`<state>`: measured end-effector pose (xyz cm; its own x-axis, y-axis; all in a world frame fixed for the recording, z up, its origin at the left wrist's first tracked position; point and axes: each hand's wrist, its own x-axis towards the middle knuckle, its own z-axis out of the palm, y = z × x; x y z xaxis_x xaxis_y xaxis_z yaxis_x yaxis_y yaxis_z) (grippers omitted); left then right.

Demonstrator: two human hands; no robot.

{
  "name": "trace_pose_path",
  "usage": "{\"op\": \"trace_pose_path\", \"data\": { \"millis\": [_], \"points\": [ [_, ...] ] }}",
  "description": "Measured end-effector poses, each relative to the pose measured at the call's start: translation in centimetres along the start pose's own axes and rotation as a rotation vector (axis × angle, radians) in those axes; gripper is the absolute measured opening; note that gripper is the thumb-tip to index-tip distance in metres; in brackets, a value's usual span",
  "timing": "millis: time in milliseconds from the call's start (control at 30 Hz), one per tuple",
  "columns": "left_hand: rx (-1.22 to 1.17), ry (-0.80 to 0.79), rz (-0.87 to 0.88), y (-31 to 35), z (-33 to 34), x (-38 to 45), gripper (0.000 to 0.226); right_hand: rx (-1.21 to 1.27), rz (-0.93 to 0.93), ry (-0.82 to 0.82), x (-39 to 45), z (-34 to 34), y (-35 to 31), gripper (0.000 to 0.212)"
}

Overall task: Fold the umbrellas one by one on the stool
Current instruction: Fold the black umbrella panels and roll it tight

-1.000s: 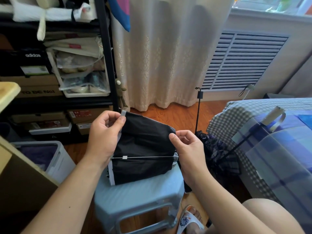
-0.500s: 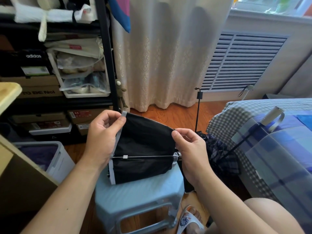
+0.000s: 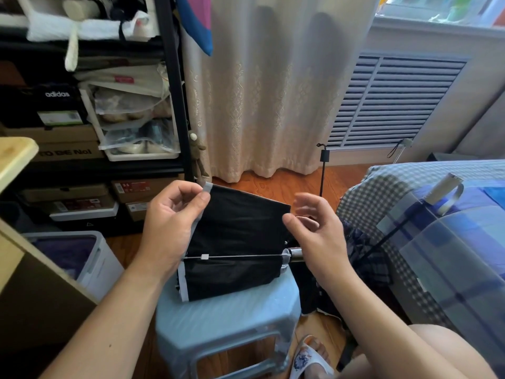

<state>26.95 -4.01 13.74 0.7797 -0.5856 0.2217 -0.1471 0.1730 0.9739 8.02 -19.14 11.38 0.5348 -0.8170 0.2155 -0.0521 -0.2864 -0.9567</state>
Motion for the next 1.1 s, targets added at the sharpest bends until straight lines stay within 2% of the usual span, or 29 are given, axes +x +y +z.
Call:
{"op": "trace_pose_path", "data": {
  "millis": [67,100,133,200,267,333,400,467,533,600,667,733,800,833,867,933,1033,1100],
  "points": [
    [-0.006,0.007,0.013,0.1,0.2,0.0,0.009,-0.029,0.062,-0.229,0.9,-0.5,0.3,0.055],
    [-0.001,0.010,0.017,0.1,0.2,0.1,0.008,-0.013,0.100,-0.319,1.5,-0.7,0.3,0.053],
    [0.010,0.017,0.020,0.0,0.2,0.2,0.007,0.022,0.127,-0.364,2.1,-0.9,0.3,0.041],
    [0.053,0.051,0.038,-0.3,0.2,0.6,0.007,0.087,0.129,-0.320,3.5,-0.9,0.5,0.014],
    [0.146,0.116,0.084,-0.7,0.0,0.8,0.014,0.118,0.139,-0.242,5.2,-0.4,1.4,0.010],
    [0.320,0.134,0.161,-0.8,-0.2,0.5,0.017,0.089,0.187,-0.230,7.0,0.7,2.9,0.010],
    [0.566,-0.007,0.280,-1.5,-0.4,0.0,0.013,-0.022,0.243,-0.197,9.0,2.3,5.0,0.006],
    [0.850,-0.244,0.311,-2.7,-0.7,-0.5,0.011,-0.246,0.255,-0.197,10.7,3.8,7.4,0.006],
    [1.101,-0.432,0.115,-4.0,-1.0,-1.1,0.028,-0.585,0.184,-0.299,11.7,4.5,8.8,0.007],
    [1.251,-0.537,-0.147,-4.7,-1.6,-1.6,0.047,-0.776,0.113,-0.333,11.8,3.9,8.4,0.005],
    [1.246,-0.543,-0.265,-4.8,-2.3,-1.8,0.058,-0.795,0.120,-0.282,11.0,1.9,7.2,0.014],
    [1.194,-0.473,-0.312,-4.9,-3.0,-1.7,0.061,-0.733,0.254,-0.341,8.9,-1.2,6.1,0.023],
    [1.084,-0.407,-0.399,-4.8,-3.4,-1.8,0.064,-0.414,0.566,-0.494,5.6,-4.1,5.8,0.026],
    [0.998,-0.382,-0.438,-4.8,-3.4,-1.9,0.065,-0.198,0.704,-0.526,4.2,-5.2,6.3,0.027],
    [0.921,-0.368,-0.463,-4.8,-3.3,-2.1,0.065,-0.009,0.764,-0.498,3.2,-6.0,6.9,0.027],
    [0.800,-0.323,-0.481,-4.9,-3.3,-2.4,0.064,0.155,0.736,-0.368,2.5,-6.7,8.1,0.025],
    [0.600,-0.171,-0.554,-5.0,-4.2,-2.2,0.061,0.194,0.696,-0.265,2.2,-6.2,7.7,0.017],
    [0.521,-0.125,-0.593,-4.8,-4.9,-2.2,0.059,0.162,0.713,-0.257,2.0,-6.2,7.4,0.028]
  ]
}}
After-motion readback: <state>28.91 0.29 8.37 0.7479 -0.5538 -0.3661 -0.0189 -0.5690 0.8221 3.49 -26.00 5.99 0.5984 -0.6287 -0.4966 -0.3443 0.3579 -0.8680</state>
